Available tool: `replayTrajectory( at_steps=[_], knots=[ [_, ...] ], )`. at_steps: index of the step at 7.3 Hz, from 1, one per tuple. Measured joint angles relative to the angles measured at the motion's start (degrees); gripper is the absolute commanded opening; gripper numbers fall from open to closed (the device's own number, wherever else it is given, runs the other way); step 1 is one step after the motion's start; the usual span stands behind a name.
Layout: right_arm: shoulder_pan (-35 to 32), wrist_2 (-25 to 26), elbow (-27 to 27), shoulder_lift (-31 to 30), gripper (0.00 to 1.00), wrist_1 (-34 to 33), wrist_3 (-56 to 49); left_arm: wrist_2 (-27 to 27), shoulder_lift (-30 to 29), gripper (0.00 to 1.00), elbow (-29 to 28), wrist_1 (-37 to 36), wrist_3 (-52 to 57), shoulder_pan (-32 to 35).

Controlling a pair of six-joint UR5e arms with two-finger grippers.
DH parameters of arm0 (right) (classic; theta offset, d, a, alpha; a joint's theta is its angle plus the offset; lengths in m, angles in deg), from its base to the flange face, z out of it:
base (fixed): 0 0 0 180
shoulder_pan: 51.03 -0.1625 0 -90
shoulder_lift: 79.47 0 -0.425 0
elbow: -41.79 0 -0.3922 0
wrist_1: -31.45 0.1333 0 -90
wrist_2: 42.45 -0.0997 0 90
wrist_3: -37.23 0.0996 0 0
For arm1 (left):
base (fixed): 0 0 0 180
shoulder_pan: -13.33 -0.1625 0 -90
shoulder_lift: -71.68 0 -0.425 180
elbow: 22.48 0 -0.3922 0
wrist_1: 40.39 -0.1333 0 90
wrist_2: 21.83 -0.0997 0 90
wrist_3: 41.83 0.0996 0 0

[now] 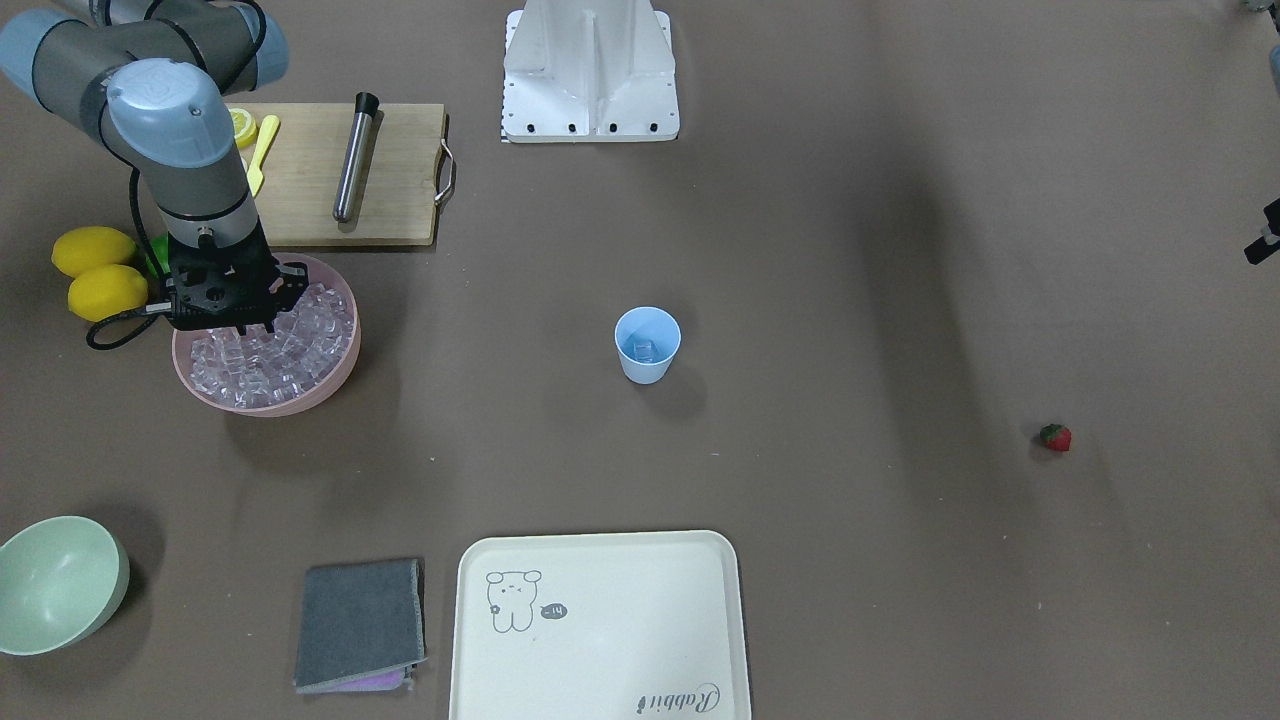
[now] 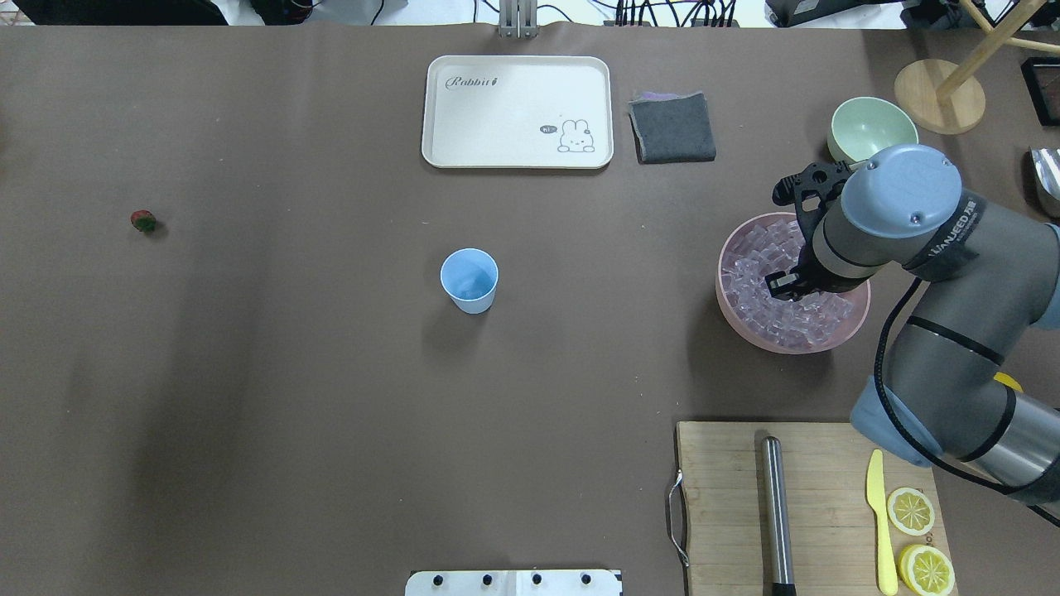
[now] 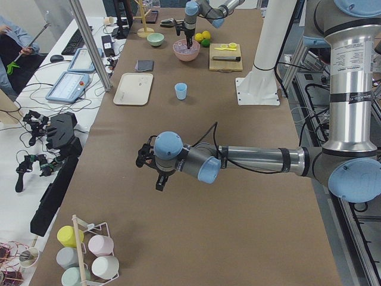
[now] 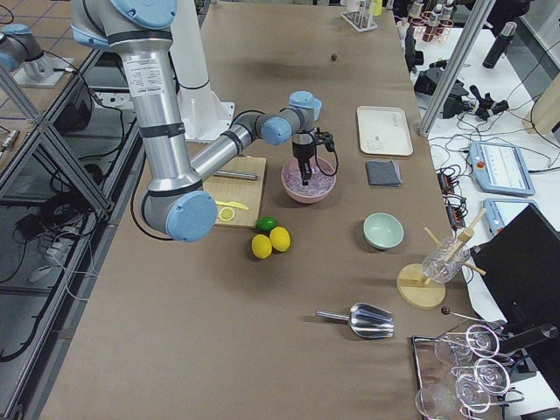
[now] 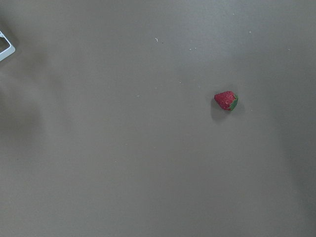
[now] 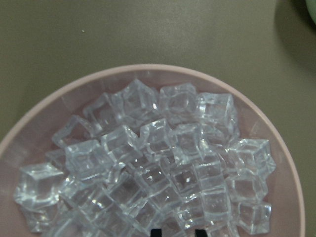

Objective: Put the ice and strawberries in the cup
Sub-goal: 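Carry the ice cube with the right gripper over the blue cup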

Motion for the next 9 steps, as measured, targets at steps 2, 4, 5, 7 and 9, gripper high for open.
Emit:
replayTrajectory(
  at_steps=[2, 4, 5, 7, 9],
  knots=[
    [-1.4, -2.6, 1.0, 2.6, 0.00, -0.1, 4.7, 0.0, 0.1, 0.98, 0.0, 0.0, 0.0, -0.2],
    [0.6, -2.4, 0.5, 8.6, 0.00, 0.0, 20.5, 0.0, 0.1, 0.98, 0.0, 0.0, 0.0, -0.3],
    [2.1, -1.1, -0.4, 12.1, 0.00, 0.0, 28.8, 0.0, 0.0, 0.98, 0.0, 0.0, 0.0, -0.5],
    [6.4, 4.7, -5.4, 21.0, 0.00, 0.0, 43.1, 0.0, 0.1, 0.98, 0.0, 0.0, 0.0, -0.7],
    [12.8, 15.5, -12.2, 30.1, 0.00, 0.1, 53.6, 0.1, 0.1, 0.98, -0.1, -0.1, 0.0, -0.7]
  ],
)
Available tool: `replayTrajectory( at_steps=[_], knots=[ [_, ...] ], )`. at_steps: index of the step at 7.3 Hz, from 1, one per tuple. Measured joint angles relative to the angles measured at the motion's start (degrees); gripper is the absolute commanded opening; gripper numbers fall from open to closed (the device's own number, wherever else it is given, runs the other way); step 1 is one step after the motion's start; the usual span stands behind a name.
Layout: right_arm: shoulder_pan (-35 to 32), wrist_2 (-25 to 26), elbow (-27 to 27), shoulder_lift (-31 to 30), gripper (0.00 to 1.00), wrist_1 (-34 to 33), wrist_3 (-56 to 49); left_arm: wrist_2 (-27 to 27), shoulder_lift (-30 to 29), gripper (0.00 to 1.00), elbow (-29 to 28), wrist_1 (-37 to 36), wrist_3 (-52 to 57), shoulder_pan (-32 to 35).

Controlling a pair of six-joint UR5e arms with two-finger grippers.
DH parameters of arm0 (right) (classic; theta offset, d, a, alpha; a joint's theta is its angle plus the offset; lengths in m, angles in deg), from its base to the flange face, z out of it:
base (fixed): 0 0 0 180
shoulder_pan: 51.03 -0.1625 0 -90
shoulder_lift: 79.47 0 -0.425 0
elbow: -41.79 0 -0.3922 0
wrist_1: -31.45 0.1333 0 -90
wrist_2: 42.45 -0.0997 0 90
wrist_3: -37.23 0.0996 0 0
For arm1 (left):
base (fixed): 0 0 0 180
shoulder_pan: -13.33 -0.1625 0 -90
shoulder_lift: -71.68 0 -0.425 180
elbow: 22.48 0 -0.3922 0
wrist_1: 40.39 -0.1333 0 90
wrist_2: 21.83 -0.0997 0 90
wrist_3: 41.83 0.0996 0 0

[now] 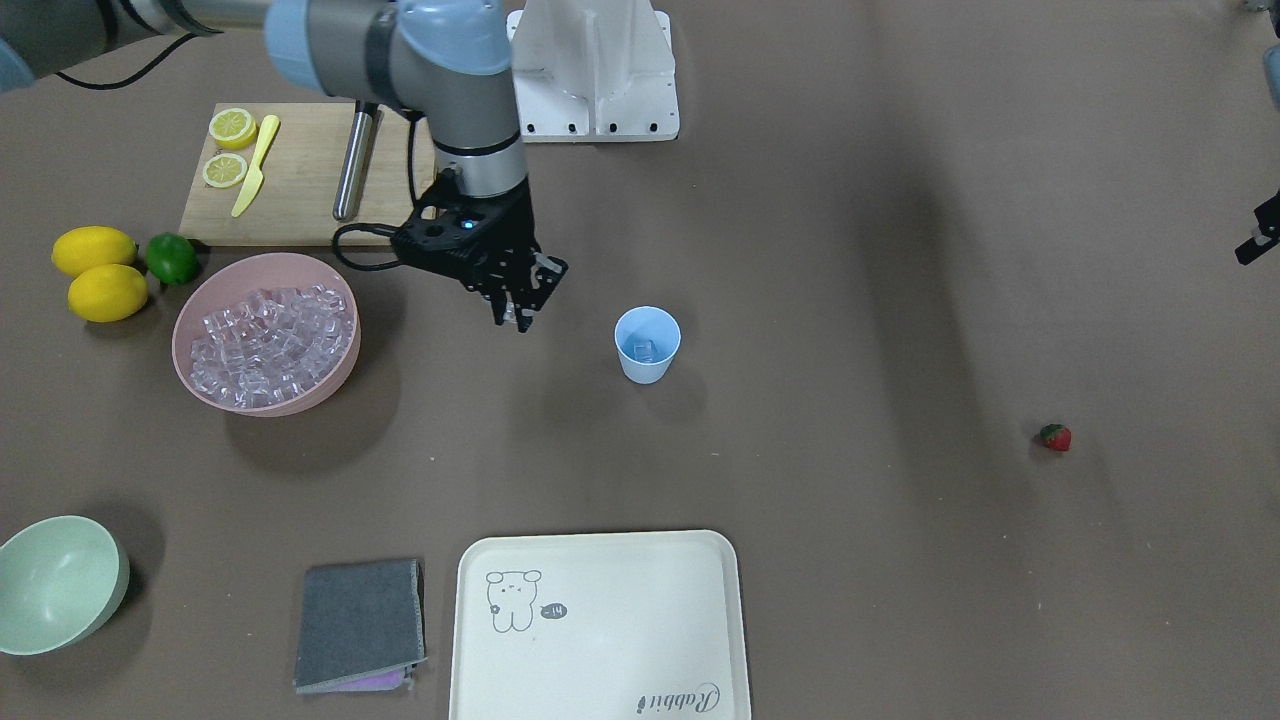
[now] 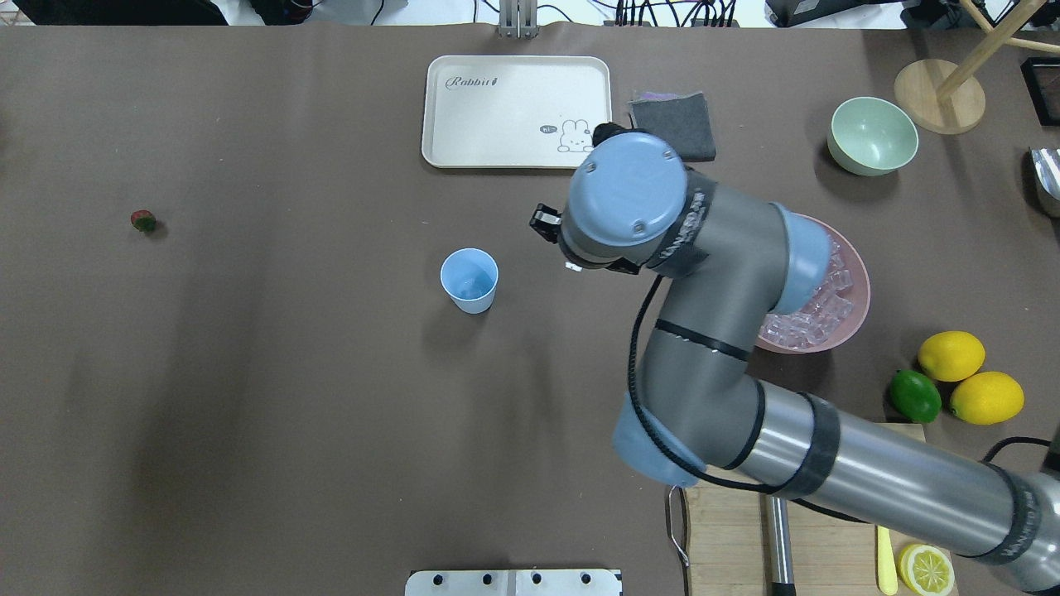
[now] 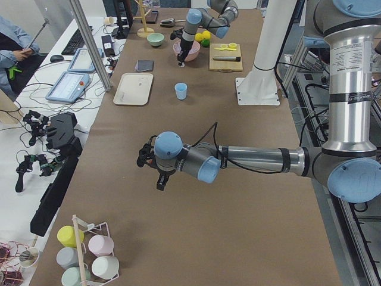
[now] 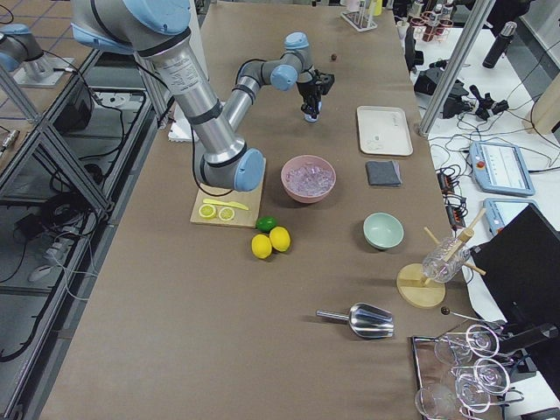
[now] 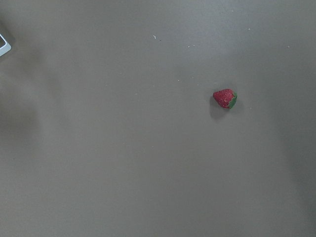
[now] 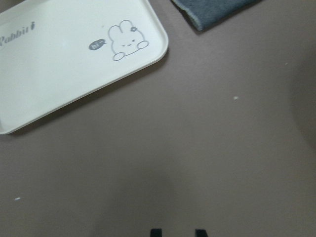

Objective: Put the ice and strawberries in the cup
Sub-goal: 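Carry the ice cube with the right gripper over the blue cup, then move the right gripper back to the pink bowl of ice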

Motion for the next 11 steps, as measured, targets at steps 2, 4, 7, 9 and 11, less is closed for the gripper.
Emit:
replayTrajectory(
  at_steps=[2, 4, 7, 9, 11],
  knots=[
    [3.9, 5.6, -6.1, 6.5, 0.00, 0.0, 4.4, 0.0, 0.0, 0.98, -0.2, 0.0, 0.0, 0.0],
    [6.4, 10.0, -8.6, 8.8, 0.36, 0.1, 5.2, 0.0, -0.1, 0.98, -0.3, 0.0, 0.0, 0.0],
    [6.8, 12.2, -9.2, 9.2, 1.00, 0.2, 4.9, 0.0, -0.2, 0.98, -0.4, 0.0, 0.0, 0.0],
    [6.0, 11.8, -8.9, 9.1, 1.00, -1.3, 3.9, 0.0, -0.2, 0.98, -0.3, 0.1, 0.0, 0.0],
    [3.2, 7.0, -3.4, 4.8, 1.00, -3.6, -2.8, 0.0, 0.0, 0.98, -0.3, 0.1, 0.0, -0.1]
  ],
)
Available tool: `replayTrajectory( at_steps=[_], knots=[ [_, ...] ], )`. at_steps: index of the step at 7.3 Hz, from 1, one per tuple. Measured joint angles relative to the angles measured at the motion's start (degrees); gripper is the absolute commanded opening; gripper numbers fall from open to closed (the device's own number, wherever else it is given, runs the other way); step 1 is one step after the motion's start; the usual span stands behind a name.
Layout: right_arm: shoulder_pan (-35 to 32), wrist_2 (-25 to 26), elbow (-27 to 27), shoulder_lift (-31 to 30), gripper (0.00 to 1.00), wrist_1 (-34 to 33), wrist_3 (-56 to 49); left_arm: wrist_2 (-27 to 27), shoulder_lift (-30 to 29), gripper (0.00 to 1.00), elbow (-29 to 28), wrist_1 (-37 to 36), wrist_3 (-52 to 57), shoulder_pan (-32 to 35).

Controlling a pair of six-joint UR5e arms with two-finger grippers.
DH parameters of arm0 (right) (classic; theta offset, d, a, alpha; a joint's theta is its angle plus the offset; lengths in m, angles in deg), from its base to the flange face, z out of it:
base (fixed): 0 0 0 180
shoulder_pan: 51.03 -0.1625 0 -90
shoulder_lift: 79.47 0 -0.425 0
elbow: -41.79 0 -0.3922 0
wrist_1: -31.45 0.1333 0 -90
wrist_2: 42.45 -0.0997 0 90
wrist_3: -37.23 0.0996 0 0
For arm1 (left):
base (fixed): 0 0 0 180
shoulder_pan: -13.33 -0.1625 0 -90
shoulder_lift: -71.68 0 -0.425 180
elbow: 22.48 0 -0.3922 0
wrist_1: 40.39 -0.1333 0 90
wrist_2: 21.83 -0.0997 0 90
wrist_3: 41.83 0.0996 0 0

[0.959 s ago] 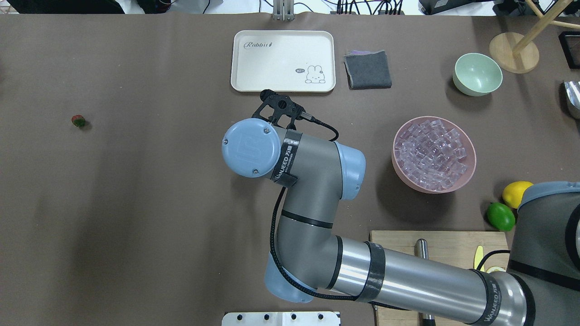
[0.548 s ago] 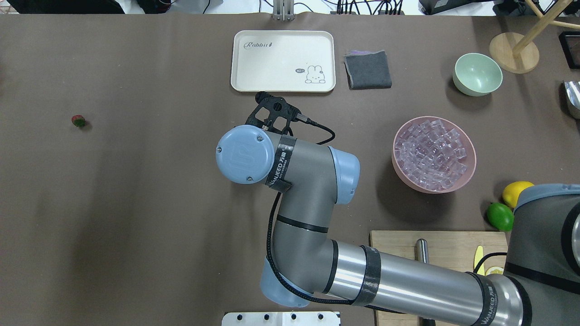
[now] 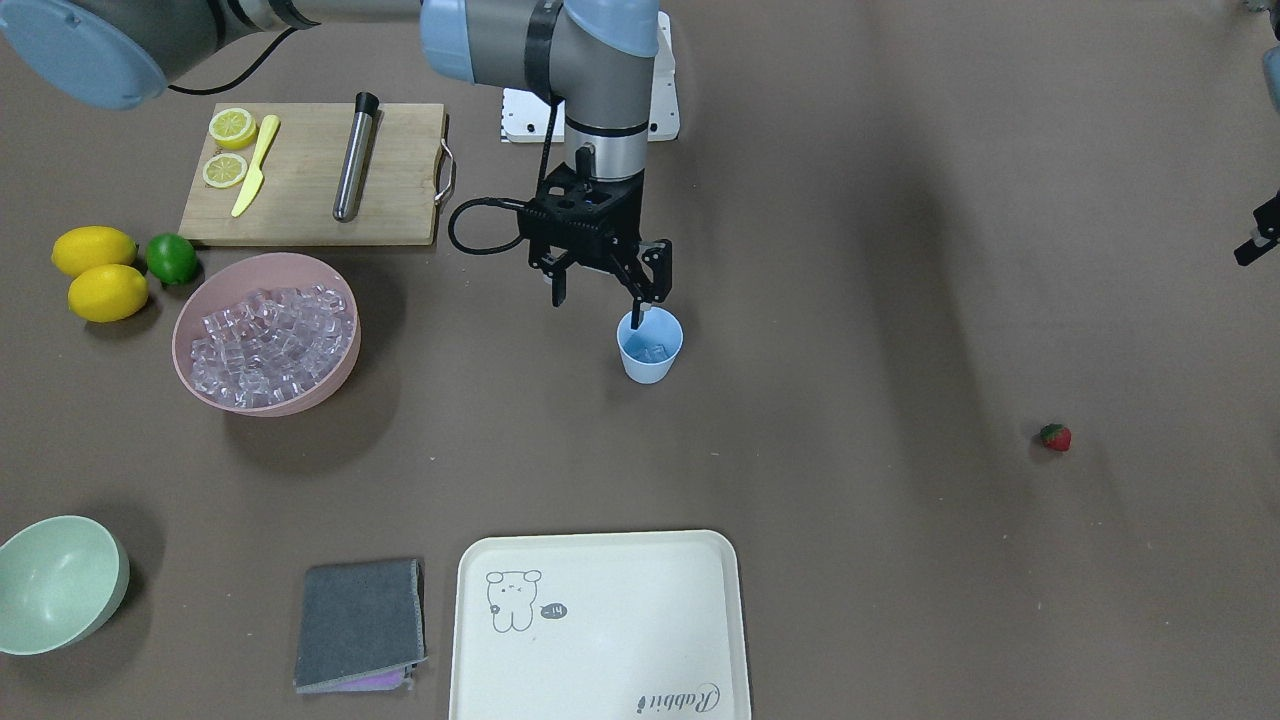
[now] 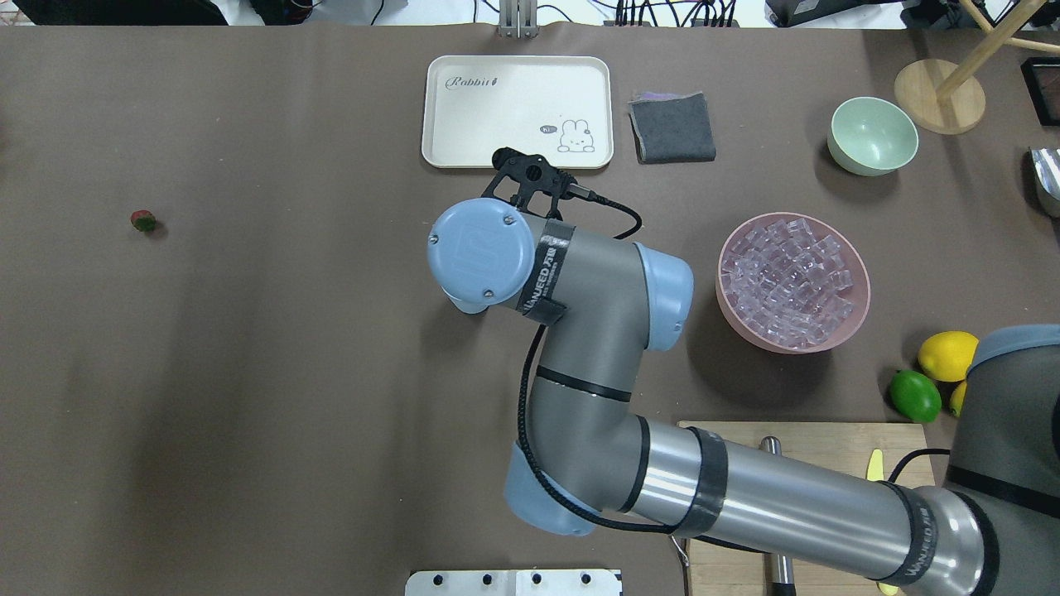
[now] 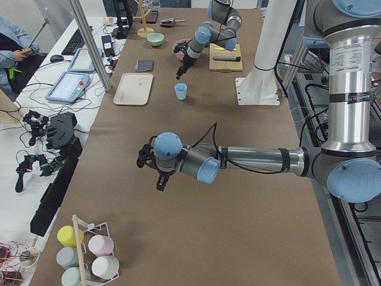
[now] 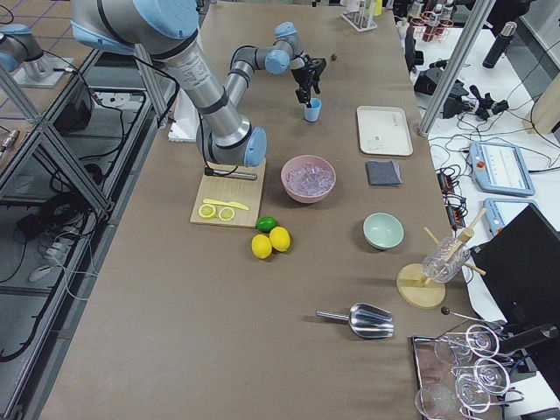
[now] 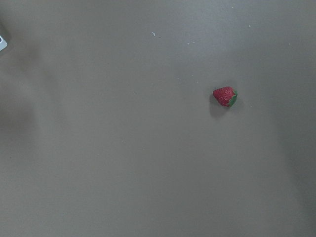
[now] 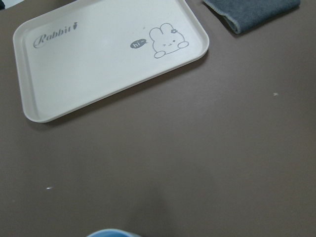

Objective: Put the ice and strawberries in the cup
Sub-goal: 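Move the right gripper back to the pink bowl of ice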

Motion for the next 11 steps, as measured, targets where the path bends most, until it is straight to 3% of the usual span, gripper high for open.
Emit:
replayTrajectory(
  at_steps=[2, 5, 7, 11],
  knots=[
    [-5.3, -8.4, 8.2, -8.3, 1.00, -0.3, -12.5, 0.0, 0.0, 0.98, -0.1, 0.0, 0.0, 0.0],
    [-12.6, -16.8, 15.5, -19.5, 1.00, 0.2, -31.7, 0.0, 0.1, 0.98, -0.1, 0.0, 0.0, -0.1],
    [-17.1, -21.0, 16.4, -23.9, 0.96, 0.6, -45.9, 0.0, 0.1, 0.98, 0.0, 0.1, 0.0, -0.1],
    [-17.7, -22.1, 14.1, -26.2, 0.89, 0.7, -72.7, 0.0, 0.1, 0.98, 0.0, 0.1, 0.0, -0.1]
  ],
)
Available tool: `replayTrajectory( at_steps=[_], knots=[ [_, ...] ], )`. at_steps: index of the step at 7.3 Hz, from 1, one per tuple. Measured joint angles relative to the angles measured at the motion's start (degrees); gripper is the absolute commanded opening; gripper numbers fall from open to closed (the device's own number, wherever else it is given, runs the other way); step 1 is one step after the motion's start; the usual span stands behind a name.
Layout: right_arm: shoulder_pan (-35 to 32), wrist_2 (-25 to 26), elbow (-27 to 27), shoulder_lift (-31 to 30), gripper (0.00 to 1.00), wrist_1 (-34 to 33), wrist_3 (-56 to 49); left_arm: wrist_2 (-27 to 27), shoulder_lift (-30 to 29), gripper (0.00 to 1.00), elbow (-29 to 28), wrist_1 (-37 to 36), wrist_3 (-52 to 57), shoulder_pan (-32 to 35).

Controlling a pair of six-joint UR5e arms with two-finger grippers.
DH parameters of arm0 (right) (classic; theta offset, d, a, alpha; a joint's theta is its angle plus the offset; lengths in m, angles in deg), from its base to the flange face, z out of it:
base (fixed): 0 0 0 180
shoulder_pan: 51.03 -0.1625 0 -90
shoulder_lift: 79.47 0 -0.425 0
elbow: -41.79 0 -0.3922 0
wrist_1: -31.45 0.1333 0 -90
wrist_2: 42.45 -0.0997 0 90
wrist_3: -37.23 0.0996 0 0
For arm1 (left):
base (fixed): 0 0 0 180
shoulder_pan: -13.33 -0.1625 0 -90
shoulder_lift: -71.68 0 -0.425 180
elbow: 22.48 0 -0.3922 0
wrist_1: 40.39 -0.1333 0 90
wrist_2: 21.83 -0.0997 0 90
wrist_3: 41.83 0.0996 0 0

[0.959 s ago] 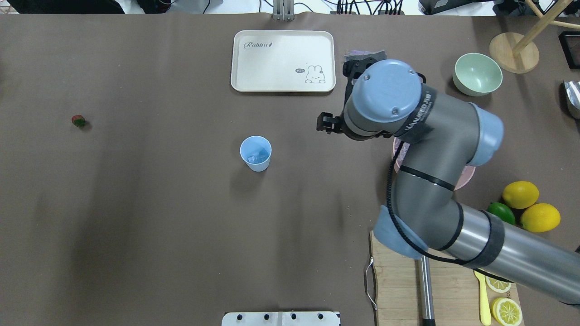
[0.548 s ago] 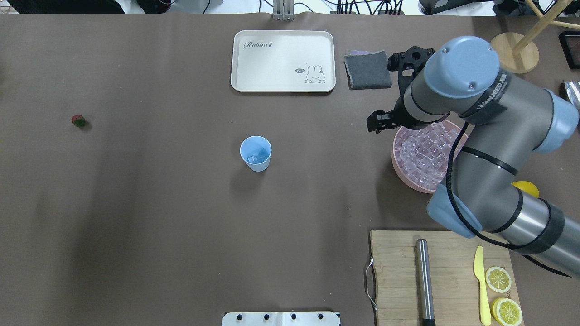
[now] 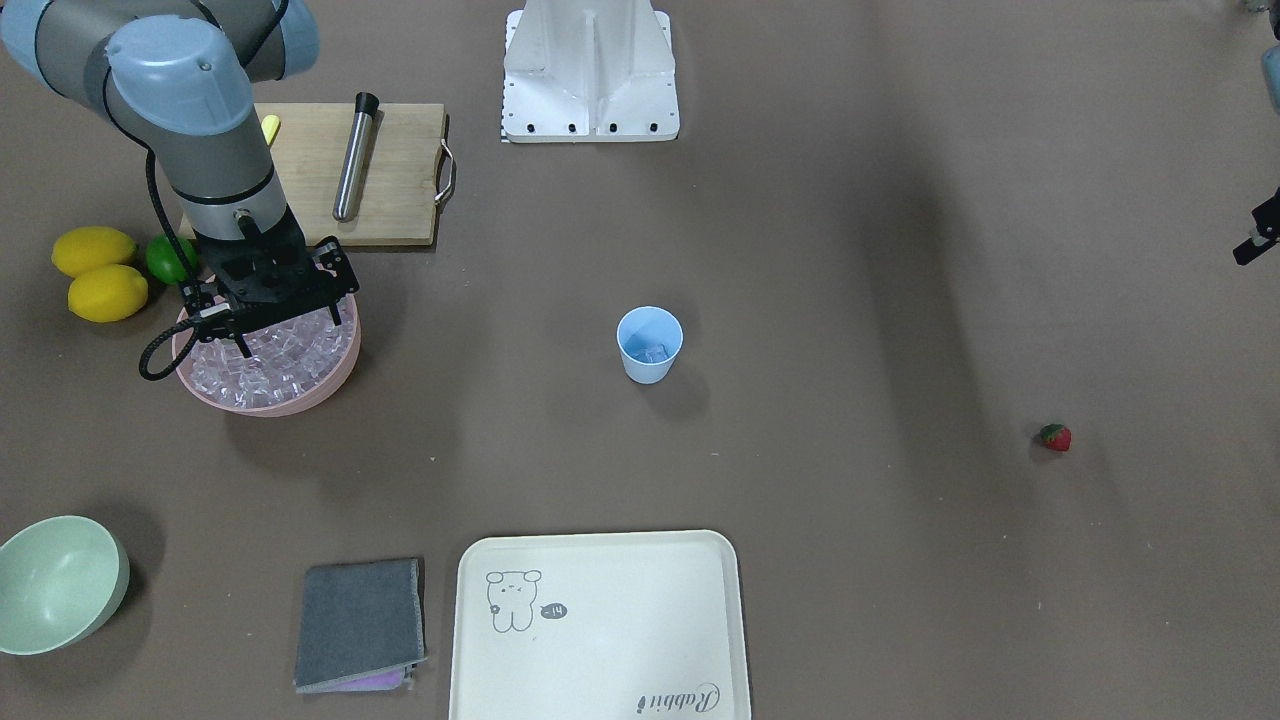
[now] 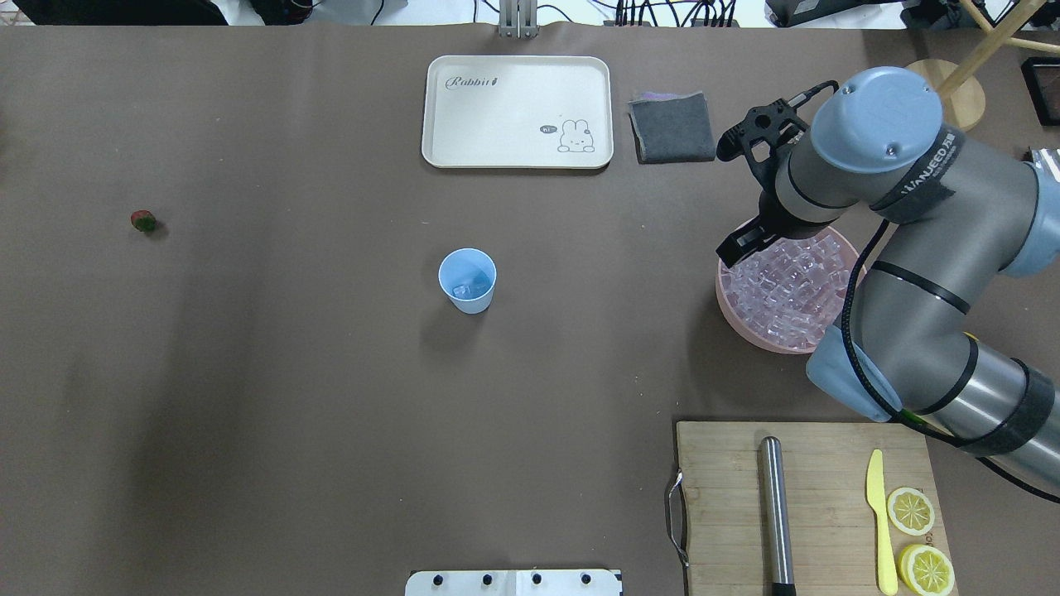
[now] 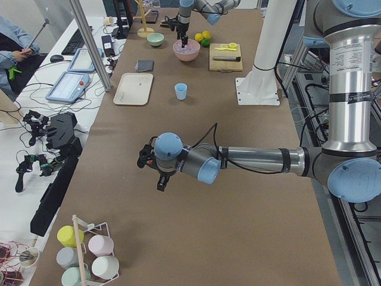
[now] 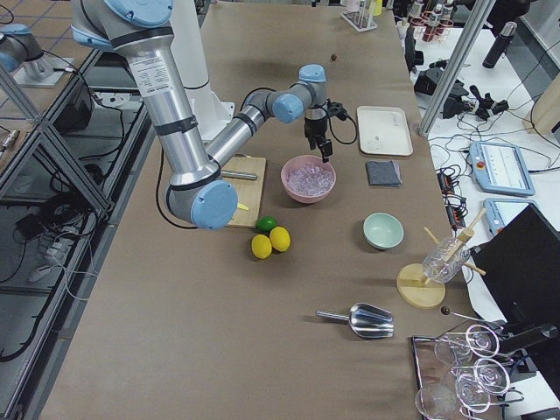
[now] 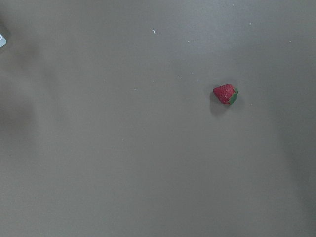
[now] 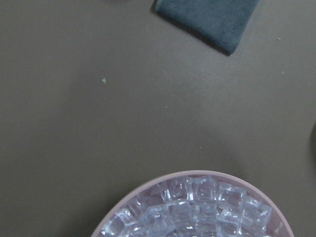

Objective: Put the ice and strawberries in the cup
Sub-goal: 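Move the right gripper back to the pink bowl of ice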

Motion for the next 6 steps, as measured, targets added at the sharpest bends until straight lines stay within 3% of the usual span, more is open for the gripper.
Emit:
replayTrajectory(
  at_steps=[2, 6],
  knots=[
    [0.8, 0.1, -1.7, -0.2, 0.90, 0.0, -7.8, 0.0, 0.0, 0.98, 0.1, 0.0, 0.0, 0.0],
    [2.3, -0.2, -4.7, -0.3, 0.83, 4.4, -4.6, 0.1, 0.0, 0.98, 0.1, 0.0, 0.0, 0.0]
  ],
)
